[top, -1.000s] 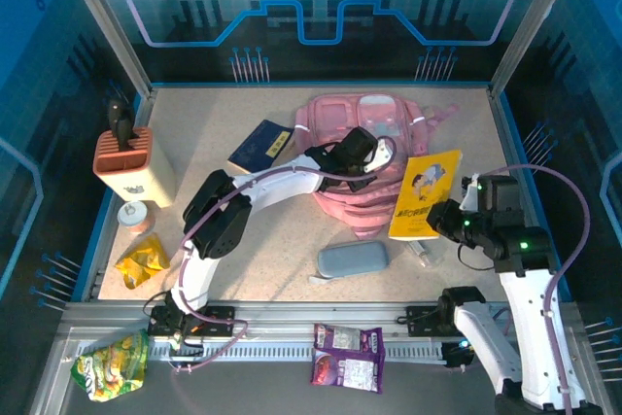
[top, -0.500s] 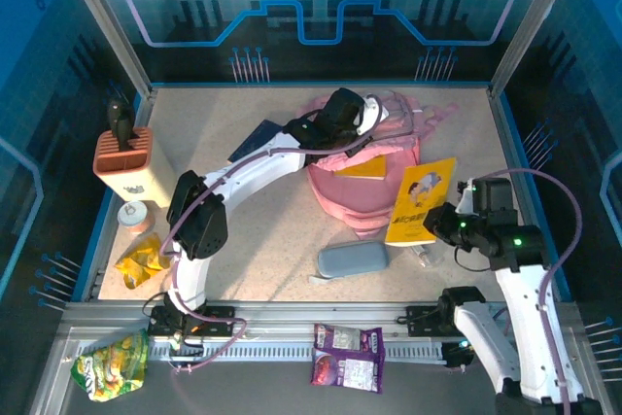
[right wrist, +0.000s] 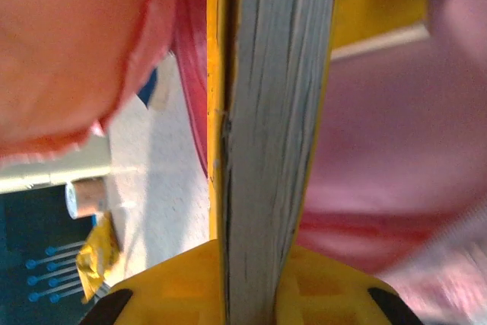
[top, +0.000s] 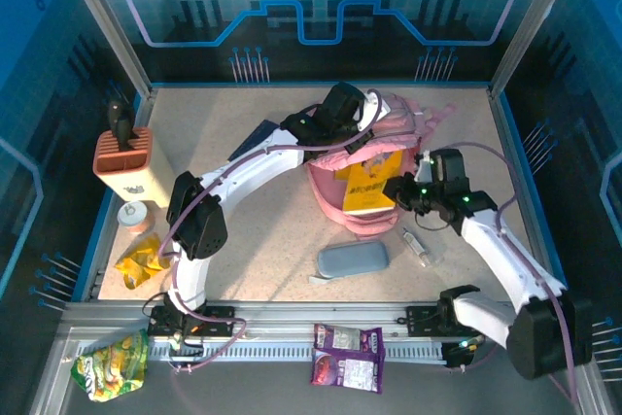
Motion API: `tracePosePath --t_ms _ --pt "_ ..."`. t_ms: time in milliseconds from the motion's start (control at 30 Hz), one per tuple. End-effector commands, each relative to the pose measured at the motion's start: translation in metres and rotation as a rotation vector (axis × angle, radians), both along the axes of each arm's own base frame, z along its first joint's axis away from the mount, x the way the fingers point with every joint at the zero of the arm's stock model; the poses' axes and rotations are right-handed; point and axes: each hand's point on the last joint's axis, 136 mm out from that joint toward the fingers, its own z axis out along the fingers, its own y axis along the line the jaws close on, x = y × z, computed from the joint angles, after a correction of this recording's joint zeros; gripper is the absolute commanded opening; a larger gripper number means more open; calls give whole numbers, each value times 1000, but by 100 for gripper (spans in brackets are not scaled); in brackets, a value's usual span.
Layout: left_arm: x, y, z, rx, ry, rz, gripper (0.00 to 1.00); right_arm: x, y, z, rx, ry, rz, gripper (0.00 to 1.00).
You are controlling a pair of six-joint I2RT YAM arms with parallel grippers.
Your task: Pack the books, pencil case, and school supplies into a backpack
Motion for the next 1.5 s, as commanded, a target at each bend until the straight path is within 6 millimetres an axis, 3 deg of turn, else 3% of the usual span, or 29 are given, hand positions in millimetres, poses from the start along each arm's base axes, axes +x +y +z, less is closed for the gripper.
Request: tracePosePath --t_ms 0,200,300,367,500,667,800,933,1100,1300,1400,1467 --pt "-3 -3 83 -171 -130 -9 0 49 18 30 82 -199 10 3" --pt "-3 -1 79 -161 -127 -3 0 102 22 4 91 -224 -43 22" --pt "-4 -1 80 -168 -131 -4 0 114 20 -18 38 -164 -48 32" --pt "-3 -1 80 -168 -130 -4 0 111 16 -27 12 -156 -63 42" --pt "-3 -1 76 -160 -127 0 0 88 2 -37 -102 -120 -77 59" --pt "0 0 69 -153 -127 7 0 43 -14 -51 -226 -46 -83 65" --pt "0 -1 70 -158 -134 3 0 16 -5 -67 -222 -19 -69 60" --pt "2 -2 71 -164 -137 5 0 15 26 -77 -164 -13 -22 47" --pt "1 -2 72 -170 -127 6 0 43 43 -80 -182 -123 -61 32" --pt "3 -1 69 -166 -122 22 0 95 21 -61 -252 -226 -223 27" --pt "4 1 66 -150 -117 31 0 100 21 -57 -241 -229 -211 24" --pt "5 3 64 -140 -117 45 0 90 22 -59 -237 -231 -189 25"
